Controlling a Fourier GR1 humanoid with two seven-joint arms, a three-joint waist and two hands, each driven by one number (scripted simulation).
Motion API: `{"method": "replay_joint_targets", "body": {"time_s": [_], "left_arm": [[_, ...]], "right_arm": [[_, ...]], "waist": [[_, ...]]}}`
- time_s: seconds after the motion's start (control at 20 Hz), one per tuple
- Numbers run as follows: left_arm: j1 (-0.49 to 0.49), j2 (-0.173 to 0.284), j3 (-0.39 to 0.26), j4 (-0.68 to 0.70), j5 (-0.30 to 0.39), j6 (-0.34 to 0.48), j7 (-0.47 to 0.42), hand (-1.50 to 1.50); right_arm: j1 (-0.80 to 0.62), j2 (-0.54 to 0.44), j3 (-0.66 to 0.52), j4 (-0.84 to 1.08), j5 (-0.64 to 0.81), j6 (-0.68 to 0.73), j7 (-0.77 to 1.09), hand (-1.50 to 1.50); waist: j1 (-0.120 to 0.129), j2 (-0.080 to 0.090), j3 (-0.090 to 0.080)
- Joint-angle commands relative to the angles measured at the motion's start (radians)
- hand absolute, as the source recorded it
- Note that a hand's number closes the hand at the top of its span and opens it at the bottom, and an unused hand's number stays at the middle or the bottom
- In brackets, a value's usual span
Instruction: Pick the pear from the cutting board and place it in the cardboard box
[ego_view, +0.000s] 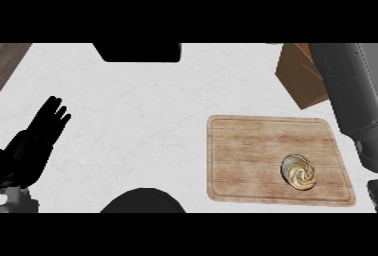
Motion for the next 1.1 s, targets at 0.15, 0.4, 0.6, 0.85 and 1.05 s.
{"method": "replay_joint_targets", "body": {"time_s": [0.15, 0.4, 0.6, 0.85, 1.05], "left_arm": [[-0.031, -0.022, -0.014, 0.038, -0.022, 0.009, -0.021, 0.00], [0.016, -0.039, -0.032, -0.020, -0.044, 0.023, -0.014, 0.00], [-0.021, 0.002, 0.008, -0.030, 0.004, 0.006, 0.042, 0.00], [-0.019, 0.011, 0.015, -0.045, 0.018, -0.016, 0.046, 0.00], [-0.023, -0.018, -0.011, -0.024, -0.018, 0.006, 0.021, 0.00]], "right_arm": [[0.067, -0.023, -0.060, 0.181, -0.017, -0.194, -0.150, 1.50], [0.082, -0.020, -0.124, 0.268, -0.095, -0.154, -0.199, 1.50], [0.158, 0.001, -0.172, 0.310, -0.121, -0.186, -0.121, -1.50], [0.148, -0.011, -0.188, 0.365, -0.168, -0.196, -0.274, -1.50], [0.205, -0.027, -0.252, 0.331, -0.230, -0.358, -0.419, -1.50]], "waist": [[0.006, 0.006, 0.000], [0.012, 0.005, 0.000], [0.004, 0.001, 0.001], [0.010, 0.002, 0.001], [0.009, 0.005, 0.001]]}}
